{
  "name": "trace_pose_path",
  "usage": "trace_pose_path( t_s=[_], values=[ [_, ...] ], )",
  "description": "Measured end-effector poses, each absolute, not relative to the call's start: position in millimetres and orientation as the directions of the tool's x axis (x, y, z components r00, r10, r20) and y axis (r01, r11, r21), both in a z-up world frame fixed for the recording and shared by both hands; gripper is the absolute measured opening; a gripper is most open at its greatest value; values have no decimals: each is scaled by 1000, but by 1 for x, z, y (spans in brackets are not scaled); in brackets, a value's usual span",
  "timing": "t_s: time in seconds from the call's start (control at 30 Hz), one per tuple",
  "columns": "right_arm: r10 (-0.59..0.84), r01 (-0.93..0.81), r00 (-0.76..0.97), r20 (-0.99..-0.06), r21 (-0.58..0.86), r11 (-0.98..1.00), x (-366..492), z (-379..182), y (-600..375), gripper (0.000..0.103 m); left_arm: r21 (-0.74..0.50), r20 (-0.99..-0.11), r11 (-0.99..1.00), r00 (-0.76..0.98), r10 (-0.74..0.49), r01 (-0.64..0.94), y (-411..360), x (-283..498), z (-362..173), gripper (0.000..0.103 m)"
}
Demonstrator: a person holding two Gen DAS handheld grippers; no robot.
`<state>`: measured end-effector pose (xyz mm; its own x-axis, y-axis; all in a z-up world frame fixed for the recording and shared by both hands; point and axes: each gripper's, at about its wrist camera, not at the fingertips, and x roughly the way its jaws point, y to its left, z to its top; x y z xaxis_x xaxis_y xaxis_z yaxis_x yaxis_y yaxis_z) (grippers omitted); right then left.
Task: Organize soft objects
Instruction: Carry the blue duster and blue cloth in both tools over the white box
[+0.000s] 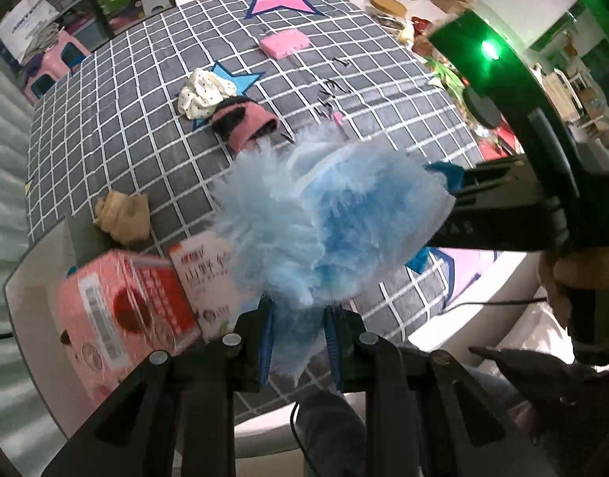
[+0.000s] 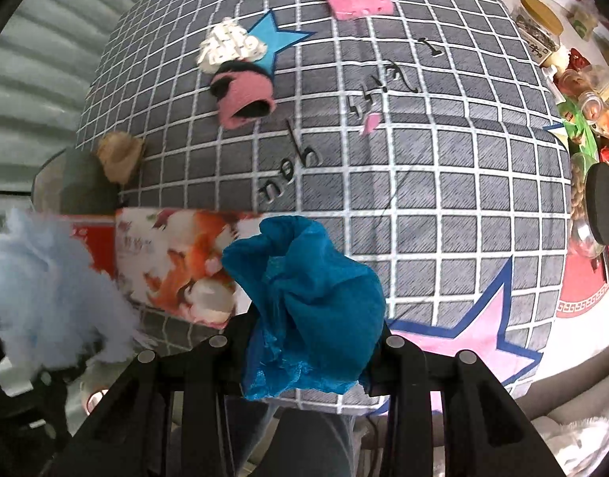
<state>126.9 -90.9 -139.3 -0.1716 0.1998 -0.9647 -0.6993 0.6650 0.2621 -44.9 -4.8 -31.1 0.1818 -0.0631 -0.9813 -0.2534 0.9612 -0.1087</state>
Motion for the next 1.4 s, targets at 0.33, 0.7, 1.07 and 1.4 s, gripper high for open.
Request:
trace_pose_path(
  t_s=[0.33, 0.7, 1.07, 1.4],
  values=[
    [211, -741, -161, -964, 259, 620, 80, -123, -78, 39, -105, -975, 955, 217, -44, -279, -1, -84, -22, 25],
    [204, -802, -158, -966, 246, 544, 39, -111, -54, 39, -108, -967, 936, 254, -20, -336, 12, -128, -15, 25],
    [214, -847, -162, -963, 247, 471, 3, -99, -36, 39, -102, -962, 905, 274, 16, -412, 31, -165, -10, 25],
    [226, -871, -153, -962, 240, 428, -26, -88, -19, 39, -105, -955, 879, 293, 42, -465, 47, -188, -6, 25]
  ],
)
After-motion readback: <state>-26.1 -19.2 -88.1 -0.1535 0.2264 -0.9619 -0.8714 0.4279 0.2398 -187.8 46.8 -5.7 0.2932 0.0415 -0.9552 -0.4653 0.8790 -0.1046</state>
